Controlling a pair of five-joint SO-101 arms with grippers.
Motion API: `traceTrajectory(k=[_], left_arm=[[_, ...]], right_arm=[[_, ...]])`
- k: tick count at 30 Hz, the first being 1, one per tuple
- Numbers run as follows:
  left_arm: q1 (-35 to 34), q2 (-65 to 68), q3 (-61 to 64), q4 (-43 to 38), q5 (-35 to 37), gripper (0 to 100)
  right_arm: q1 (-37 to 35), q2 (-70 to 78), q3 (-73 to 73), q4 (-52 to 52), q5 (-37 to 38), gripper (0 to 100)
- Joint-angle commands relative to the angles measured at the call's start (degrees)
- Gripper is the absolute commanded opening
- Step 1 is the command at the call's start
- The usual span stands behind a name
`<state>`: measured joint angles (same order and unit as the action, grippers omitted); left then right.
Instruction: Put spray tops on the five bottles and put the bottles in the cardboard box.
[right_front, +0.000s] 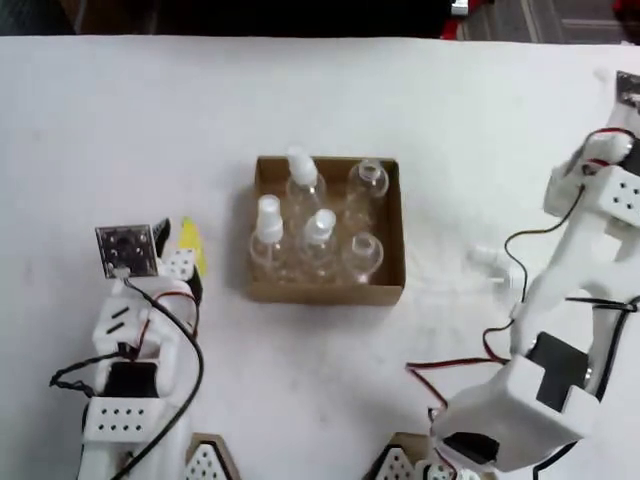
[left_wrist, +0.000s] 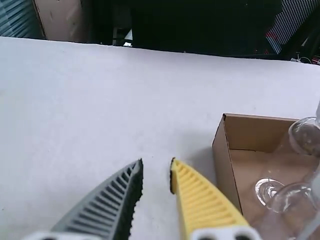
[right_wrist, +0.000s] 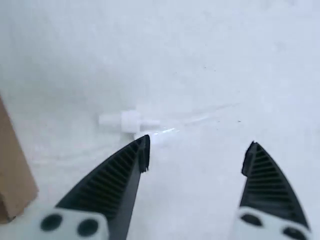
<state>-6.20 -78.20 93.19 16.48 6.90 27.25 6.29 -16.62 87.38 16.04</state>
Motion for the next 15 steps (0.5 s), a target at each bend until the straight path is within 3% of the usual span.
traceTrajectory(k=[1,4,9,11,15], left_arm=[[-0.04,-0.13,-0.35,-1.14,-0.62,9],[-0.04,-0.13,-0.26,-1.14,-0.62,9],[-0.04,-0.13,-0.26,-1.14,-0.62,9],[-0.04,-0.13,-0.26,-1.14,-0.62,9],[0.48,-0.13,-0.26,-1.14,-3.08,9]], right_arm=[[4.44,-0.57,0.44,-1.01,7.65,27.6],[2.77,-0.48,0.7,-1.1,19.52,27.6],[-3.74,-0.48,7.74,-3.21,46.59,27.6],[-5.85,-0.48,11.69,-6.2,50.81,27.6],[-9.54,-0.48,18.02,-13.05,52.04,27.4]])
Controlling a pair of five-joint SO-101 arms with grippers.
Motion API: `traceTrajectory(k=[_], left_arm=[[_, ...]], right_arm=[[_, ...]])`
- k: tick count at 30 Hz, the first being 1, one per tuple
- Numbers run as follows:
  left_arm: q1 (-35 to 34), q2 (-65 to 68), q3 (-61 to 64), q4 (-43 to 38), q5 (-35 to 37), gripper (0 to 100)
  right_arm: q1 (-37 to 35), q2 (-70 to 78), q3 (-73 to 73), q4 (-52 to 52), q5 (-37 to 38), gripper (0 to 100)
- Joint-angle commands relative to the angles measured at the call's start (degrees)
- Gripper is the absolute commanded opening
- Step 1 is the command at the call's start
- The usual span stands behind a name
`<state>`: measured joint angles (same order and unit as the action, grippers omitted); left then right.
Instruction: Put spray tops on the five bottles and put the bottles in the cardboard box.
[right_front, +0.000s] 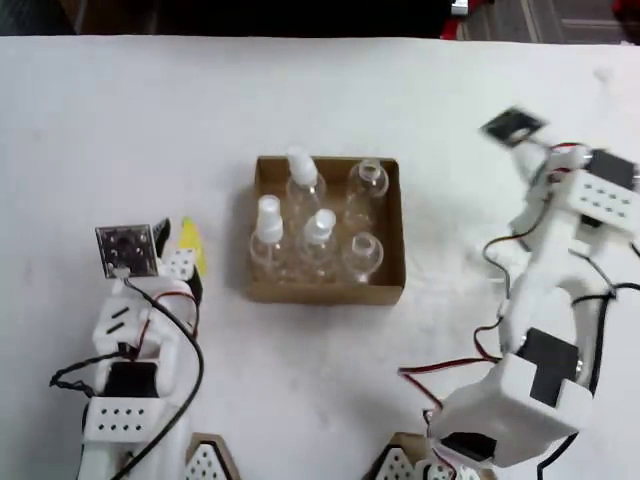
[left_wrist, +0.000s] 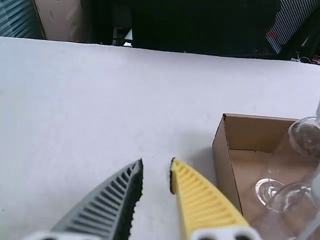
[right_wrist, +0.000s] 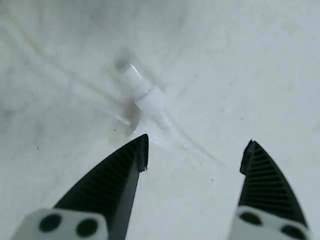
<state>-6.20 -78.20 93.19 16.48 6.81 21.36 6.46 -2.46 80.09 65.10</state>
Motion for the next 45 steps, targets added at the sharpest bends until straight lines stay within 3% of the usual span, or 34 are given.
traceTrajectory(k=[1,5,7,13,29,36,38,45], left_arm=[[0.48,-0.13,-0.26,-1.14,-3.6,9],[0.48,-0.13,-0.26,-1.14,-3.69,9],[0.48,-0.13,-0.26,-1.14,-3.69,9],[0.57,-0.13,-0.26,-1.32,-3.69,9],[0.57,-0.13,-0.26,-1.23,-3.69,9],[2.33,-0.04,-0.18,-1.14,-4.04,9],[2.33,-0.04,-0.18,-1.14,-4.04,9],[1.98,-0.04,-0.18,-1.14,-4.04,9]], right_arm=[[-4.44,-0.66,5.19,-6.37,4.57,26.5],[-6.37,-0.66,10.55,-5.58,17.05,16.2],[-6.37,-0.66,12.04,-6.37,19.52,12.5],[-5.05,-0.04,12.22,-8.66,19.6,22.2],[-5.58,14.11,8.7,-16.66,19.6,18.3],[-5.41,15.16,8.53,-21.58,19.52,1.4],[-5.41,12.53,8.26,-21.49,17.85,2.2],[-5.76,0.48,4.31,-21.49,1.67,1.5]])
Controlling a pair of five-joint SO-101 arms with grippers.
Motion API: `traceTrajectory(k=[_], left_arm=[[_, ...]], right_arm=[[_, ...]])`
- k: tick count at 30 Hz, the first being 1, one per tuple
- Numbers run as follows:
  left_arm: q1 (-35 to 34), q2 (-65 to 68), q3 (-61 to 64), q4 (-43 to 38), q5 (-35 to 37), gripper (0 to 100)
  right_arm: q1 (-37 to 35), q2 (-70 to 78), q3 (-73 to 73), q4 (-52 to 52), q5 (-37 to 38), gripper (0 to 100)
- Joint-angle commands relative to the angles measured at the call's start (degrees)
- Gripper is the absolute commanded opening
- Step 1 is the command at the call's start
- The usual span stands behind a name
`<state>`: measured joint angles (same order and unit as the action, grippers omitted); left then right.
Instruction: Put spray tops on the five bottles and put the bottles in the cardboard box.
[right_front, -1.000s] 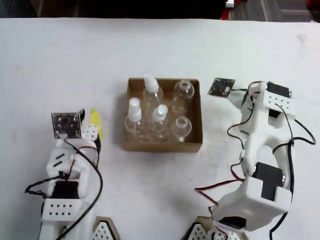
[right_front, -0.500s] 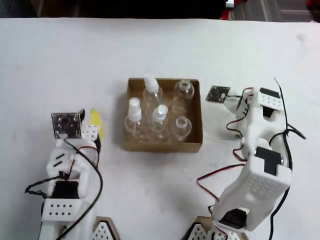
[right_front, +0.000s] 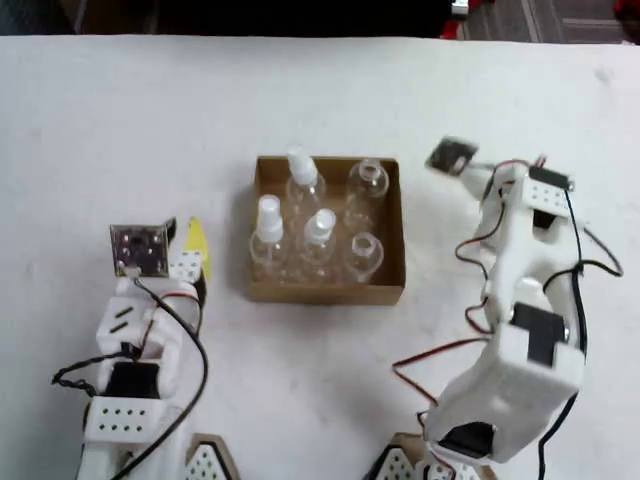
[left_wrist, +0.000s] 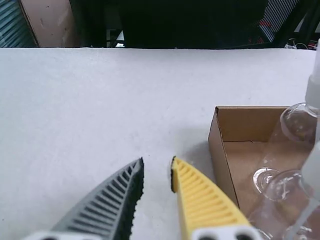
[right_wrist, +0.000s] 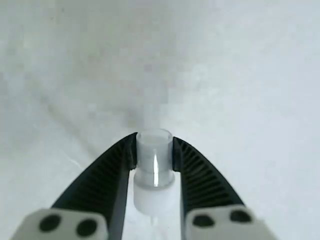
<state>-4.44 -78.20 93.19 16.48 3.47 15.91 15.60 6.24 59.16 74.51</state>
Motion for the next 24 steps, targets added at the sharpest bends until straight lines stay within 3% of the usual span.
traceTrajectory(k=[1,5,11,15,20,24], left_arm=[[0.13,-0.04,-0.18,-1.14,-0.53,9],[0.13,0.04,-0.18,-1.14,-0.35,9],[0.13,0.13,-0.18,-1.14,-0.26,9],[0.13,0.13,-0.18,-1.14,-0.26,9],[0.13,0.13,-0.18,-1.49,-0.26,9],[0.13,0.13,-0.18,-1.49,-0.26,9]], right_arm=[[-0.31,-10.24,-4.92,-0.57,-9.76,1.5],[-1.01,-15.69,-8.26,-0.66,-21.89,1.5],[-5.05,-24.66,-16.88,-0.57,-51.87,1.5],[-10.95,-31.25,-19.78,0.66,-66.9,1.5],[-22.9,-38.55,-21.45,0.31,-80.0,1.5],[-31.6,-39.6,-20.75,-6.2,-82.46,1.5]])
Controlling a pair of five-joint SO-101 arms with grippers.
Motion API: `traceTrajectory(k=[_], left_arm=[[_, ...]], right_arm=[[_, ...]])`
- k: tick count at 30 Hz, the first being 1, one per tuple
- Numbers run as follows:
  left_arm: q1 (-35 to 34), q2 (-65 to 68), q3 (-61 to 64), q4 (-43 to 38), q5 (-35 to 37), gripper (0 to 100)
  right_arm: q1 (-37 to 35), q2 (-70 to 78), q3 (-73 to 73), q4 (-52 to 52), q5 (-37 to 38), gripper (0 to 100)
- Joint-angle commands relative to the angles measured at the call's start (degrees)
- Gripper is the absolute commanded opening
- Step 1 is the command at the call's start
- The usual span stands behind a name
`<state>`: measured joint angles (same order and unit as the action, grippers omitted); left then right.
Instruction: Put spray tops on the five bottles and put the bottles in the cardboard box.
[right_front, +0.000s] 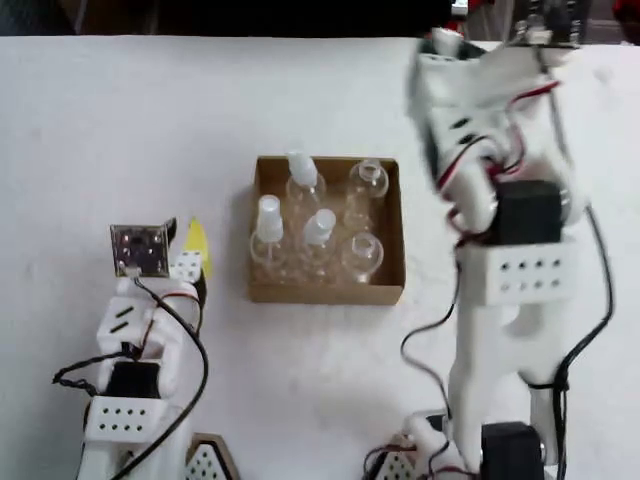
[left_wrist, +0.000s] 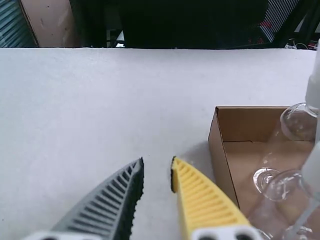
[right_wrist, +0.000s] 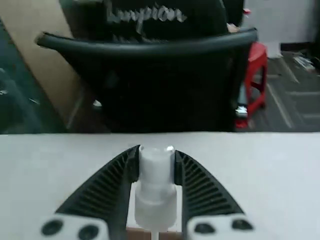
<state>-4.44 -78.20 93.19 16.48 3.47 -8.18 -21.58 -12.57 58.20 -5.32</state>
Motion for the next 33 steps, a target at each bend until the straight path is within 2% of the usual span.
traceTrajectory(k=[1,12,19,33], left_arm=[[0.13,0.13,-0.18,-1.41,-0.26,9],[0.22,0.13,-0.18,-1.41,-0.44,9],[0.4,0.13,-0.18,-1.41,-0.7,9],[0.48,0.13,-0.18,-1.23,-0.7,9]], right_arm=[[-8.22,-1.89,-1.93,-6.02,-2.55,1.5],[-3.65,9.19,-2.02,-6.64,-2.99,1.5],[-3.56,12.53,-2.11,-12.35,-2.99,1.5],[-3.65,16.57,-1.93,-15.96,-2.81,1.5]])
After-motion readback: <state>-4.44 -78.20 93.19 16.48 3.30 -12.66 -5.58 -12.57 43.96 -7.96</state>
